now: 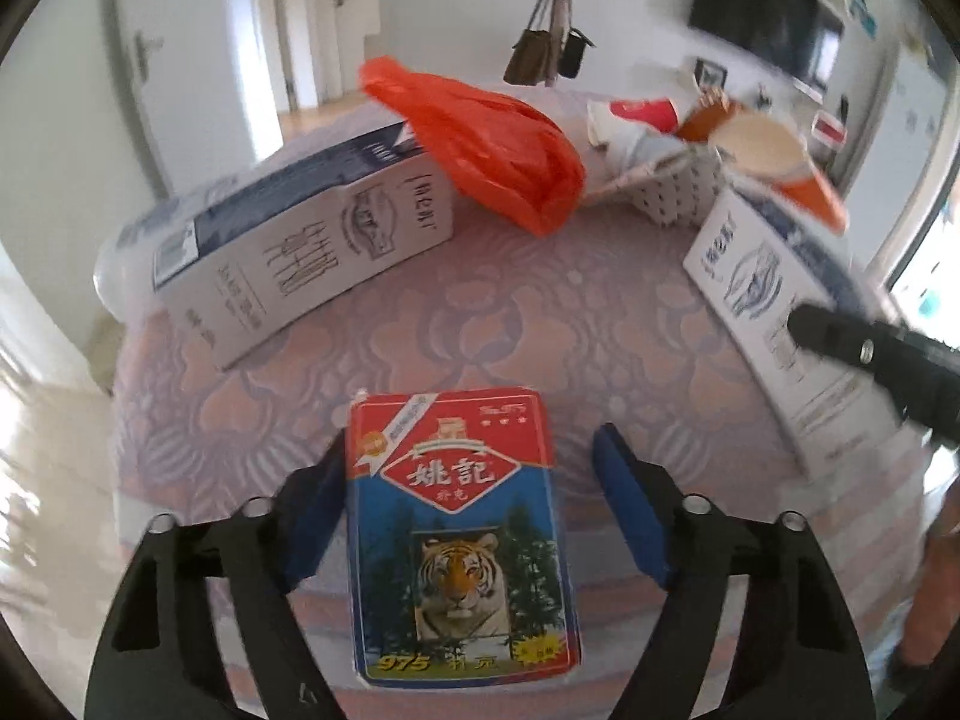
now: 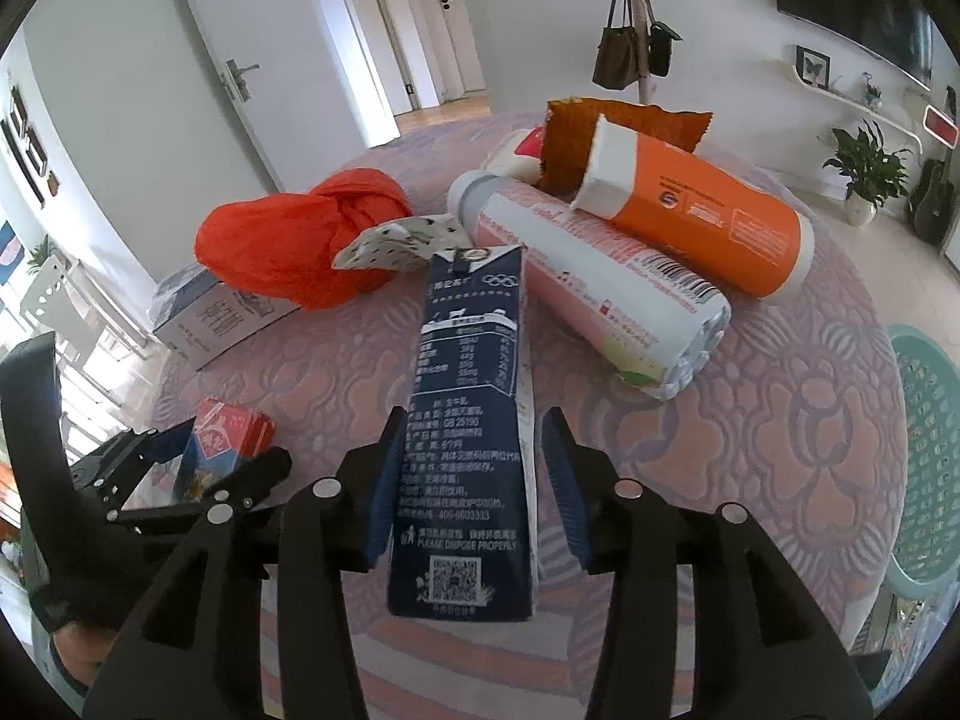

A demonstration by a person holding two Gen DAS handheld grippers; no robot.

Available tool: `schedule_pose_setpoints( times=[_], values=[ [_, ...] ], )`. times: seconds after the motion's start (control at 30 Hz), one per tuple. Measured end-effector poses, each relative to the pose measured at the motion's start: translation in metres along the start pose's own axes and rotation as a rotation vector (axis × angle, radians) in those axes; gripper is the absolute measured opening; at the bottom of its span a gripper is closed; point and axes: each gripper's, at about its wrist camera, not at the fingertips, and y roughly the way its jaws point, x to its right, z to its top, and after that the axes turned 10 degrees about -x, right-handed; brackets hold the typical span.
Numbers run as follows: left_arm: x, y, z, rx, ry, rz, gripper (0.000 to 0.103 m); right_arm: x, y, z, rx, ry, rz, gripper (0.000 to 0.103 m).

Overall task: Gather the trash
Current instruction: 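Grasp the tiger card box with the left tool and lift it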

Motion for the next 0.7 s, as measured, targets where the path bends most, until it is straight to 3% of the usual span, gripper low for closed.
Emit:
schedule_pose_setpoints(
  times=[0.13, 0.2, 0.3, 0.43, 0.5, 0.53, 0.57, 0.7],
  values=[
    [-0.001, -0.008, -0.009, -0.017, 0.014, -0.009, 0.064, -0.004, -0.001, -0.002, 0.004, -0.027, -0.019, 0.042],
    [-0.003, -0.011, -0.012, -0.019, 0.015, -0.013, 0.064, -0.006, -0.004, -0.004, 0.017, -0.037, -0.021, 0.033],
    [-0.001, -0.015, -0.020, -0.012, 0.029, -0.018, 0.058, -0.009, -0.009, -0.008, 0.039, -0.057, -0.026, 0.033],
    [0.004, -0.025, -0.016, 0.029, 0.011, -0.137, 0.058, -0.008, -0.034, -0.012, 0.106, -0.070, -0.003, 0.032],
    [0.012, -0.037, -0.010, 0.064, 0.025, -0.157, 0.058, -0.005, -0.049, -0.013, 0.144, -0.070, 0.010, 0.031],
    [0.016, -0.045, -0.007, 0.088, 0.035, -0.172, 0.058, -0.003, -0.057, -0.013, 0.165, -0.070, 0.015, 0.020],
    [0.021, -0.054, -0.003, 0.114, 0.046, -0.187, 0.058, 0.001, -0.066, -0.012, 0.179, -0.066, 0.024, 0.000],
    [0.044, -0.074, 0.016, 0.175, 0.098, -0.202, 0.058, 0.021, -0.082, -0.007, 0.207, -0.041, 0.020, 0.000]
  ],
)
